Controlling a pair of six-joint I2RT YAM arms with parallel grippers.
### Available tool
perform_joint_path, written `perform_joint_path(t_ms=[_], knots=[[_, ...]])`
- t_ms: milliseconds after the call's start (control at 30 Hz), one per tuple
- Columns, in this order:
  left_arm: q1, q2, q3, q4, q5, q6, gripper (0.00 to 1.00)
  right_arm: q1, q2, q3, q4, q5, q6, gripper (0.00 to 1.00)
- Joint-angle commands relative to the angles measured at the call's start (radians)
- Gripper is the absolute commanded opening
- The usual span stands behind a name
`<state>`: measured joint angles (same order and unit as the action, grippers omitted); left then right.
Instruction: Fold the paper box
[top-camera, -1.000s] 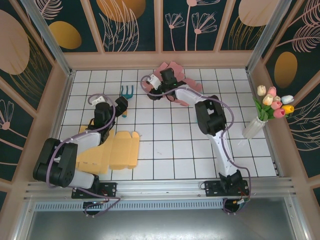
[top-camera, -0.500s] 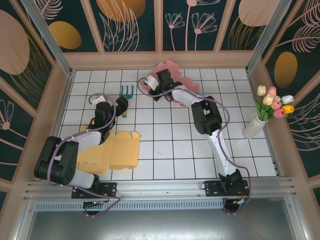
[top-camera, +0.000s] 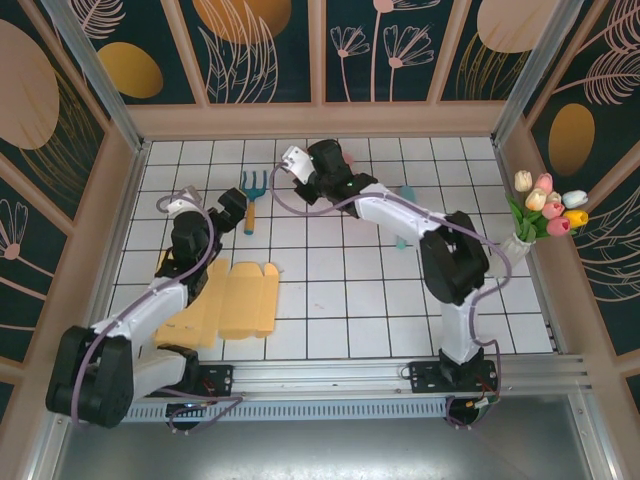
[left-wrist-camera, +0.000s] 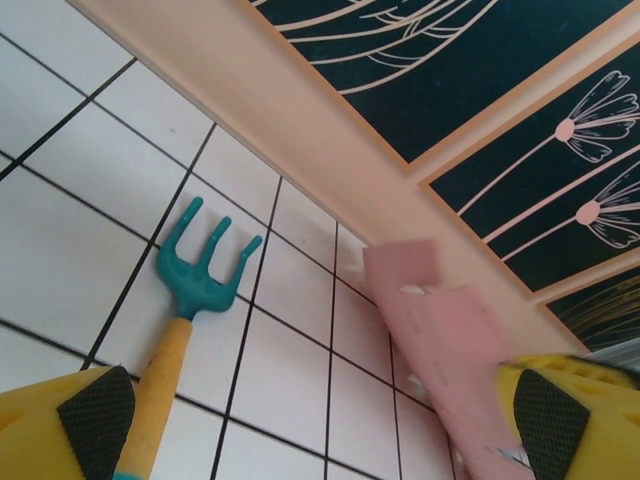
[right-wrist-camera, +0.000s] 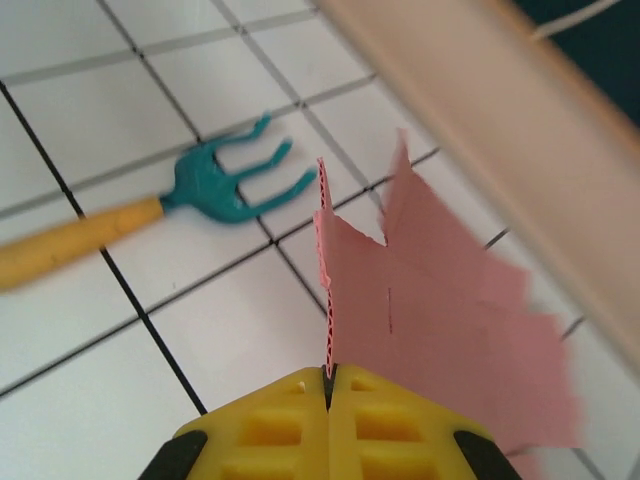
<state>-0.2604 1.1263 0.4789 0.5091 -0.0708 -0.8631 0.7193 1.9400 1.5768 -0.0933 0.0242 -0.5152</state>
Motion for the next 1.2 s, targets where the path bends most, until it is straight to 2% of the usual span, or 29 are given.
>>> perform_joint_path(t_ms=[0,167,333,467,700,833,933,1000,1067,1167], knots=[[-0.005,-0.103,-0.023,-0.094,-0.006,-0.029,0.99,0.064,-0.109,-0.055,0.061,0.159,0.004,0.0],[-0.004,-0.27,-0.033,-0.218,-0.055,-0.042,0.99,0.165,-0.249,-0.115,0.055,0.305,0.03,0.0],[-0.005,-0.385,-0.041,-0.258,-0.046,-0.085,0.99,0.319,-0.327,-0.161,0.021,0.657,0.034,0.0],[-0.004,-0.405,-0.029,-0.282,-0.026,-0.102,0.99,0.398,-0.374,-0.188,-0.078,0.866,0.112,0.0],[-0.004,-0.393,-0.031,-0.282,0.005,-0.113,0.99,0.429,-0.55,-0.259,-0.321,1.061,0.284,0.0],[-0.005,-0.37,-0.031,-0.262,0.017,-0.119,0.99,0.462,-0.582,-0.258,-0.486,1.185,0.355,0.0],[-0.004,-0.342,-0.027,-0.251,0.036,-0.126,0.99,0.491,-0.553,-0.251,-0.592,1.227,0.431,0.0],[-0.004,-0.328,-0.027,-0.246,0.036,-0.128,0.99,0.509,-0.517,-0.249,-0.625,1.207,0.51,0.0],[-0.005,-0.32,-0.029,-0.246,0.028,-0.13,0.99,0.519,-0.487,-0.283,-0.563,1.088,0.535,0.0],[-0.005,-0.315,-0.049,-0.239,0.009,-0.131,0.99,0.515,-0.473,-0.408,-0.318,0.844,0.544,0.0]])
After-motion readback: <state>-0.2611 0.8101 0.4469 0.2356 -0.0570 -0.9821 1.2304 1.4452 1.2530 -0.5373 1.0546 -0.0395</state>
